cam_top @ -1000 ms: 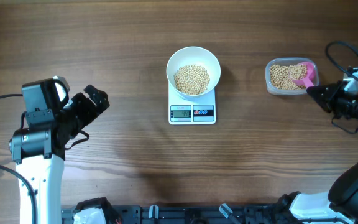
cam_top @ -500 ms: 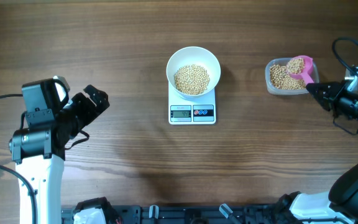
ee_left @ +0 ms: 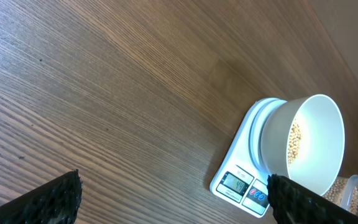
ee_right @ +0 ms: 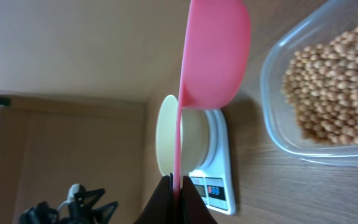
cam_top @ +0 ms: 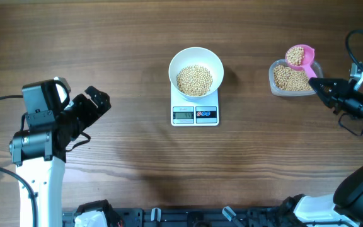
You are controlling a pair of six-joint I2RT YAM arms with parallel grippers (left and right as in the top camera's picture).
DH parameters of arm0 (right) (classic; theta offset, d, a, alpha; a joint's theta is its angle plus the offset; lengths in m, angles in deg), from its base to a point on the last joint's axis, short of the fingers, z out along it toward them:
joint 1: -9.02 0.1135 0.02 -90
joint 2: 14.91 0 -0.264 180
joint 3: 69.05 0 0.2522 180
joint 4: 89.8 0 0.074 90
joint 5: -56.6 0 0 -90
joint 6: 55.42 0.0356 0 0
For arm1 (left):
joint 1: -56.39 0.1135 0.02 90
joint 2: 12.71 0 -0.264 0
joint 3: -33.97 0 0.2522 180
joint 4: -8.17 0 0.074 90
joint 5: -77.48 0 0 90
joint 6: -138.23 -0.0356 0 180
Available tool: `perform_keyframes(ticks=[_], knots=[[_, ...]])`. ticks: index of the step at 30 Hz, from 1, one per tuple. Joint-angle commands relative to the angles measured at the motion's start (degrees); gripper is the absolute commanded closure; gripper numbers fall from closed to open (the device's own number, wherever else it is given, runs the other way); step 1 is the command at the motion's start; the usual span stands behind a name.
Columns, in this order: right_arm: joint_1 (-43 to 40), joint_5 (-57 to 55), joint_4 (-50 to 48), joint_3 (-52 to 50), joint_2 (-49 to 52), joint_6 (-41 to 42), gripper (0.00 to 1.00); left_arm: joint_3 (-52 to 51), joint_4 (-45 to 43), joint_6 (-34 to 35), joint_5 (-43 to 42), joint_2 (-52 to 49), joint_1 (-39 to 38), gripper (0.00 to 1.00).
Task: Scoop item into bowl and weigh 150g on scale
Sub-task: 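Carry the filled scoop left over the white bowl on the scale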
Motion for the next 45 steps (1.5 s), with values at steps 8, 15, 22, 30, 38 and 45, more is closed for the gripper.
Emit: perform_keyframes(ticks=[8, 15, 22, 30, 38, 45], knots=[[0.85, 13.44, -0.09, -0.57, 0.72, -1.07, 0.96, -0.04, 0.0, -0.28, 0.59, -0.15, 0.37, 0.0], [6.88, 13.73, -0.31, -0.57, 0.72, 0.66, 0.96, -0.04, -0.02, -0.28, 0.59, -0.15, 0.37, 0.0], [15.45, 13.25, -5.4, -0.5, 0.31, 7.91, 0.96, -0.04, -0.02, -0.28, 0.57, -0.15, 0.37, 0.0], [24.96, 0.37, -15.87, -0.35, -4.76, 20.06, 0.96, -0.04, 0.0, -0.28, 0.57, -0.15, 0.37, 0.0], [36.94, -15.3, -21.53, -0.35, -9.53, 24.48, 0.96, -0.04, -0.61, -0.28, 0.59, -0.15, 0.37, 0.0], [46.86, -29.31, -22.97, -0.33, -9.7, 22.45, 0.96, -0.04, -0.87, -0.28, 0.59, -0.15, 0.37, 0.0]])
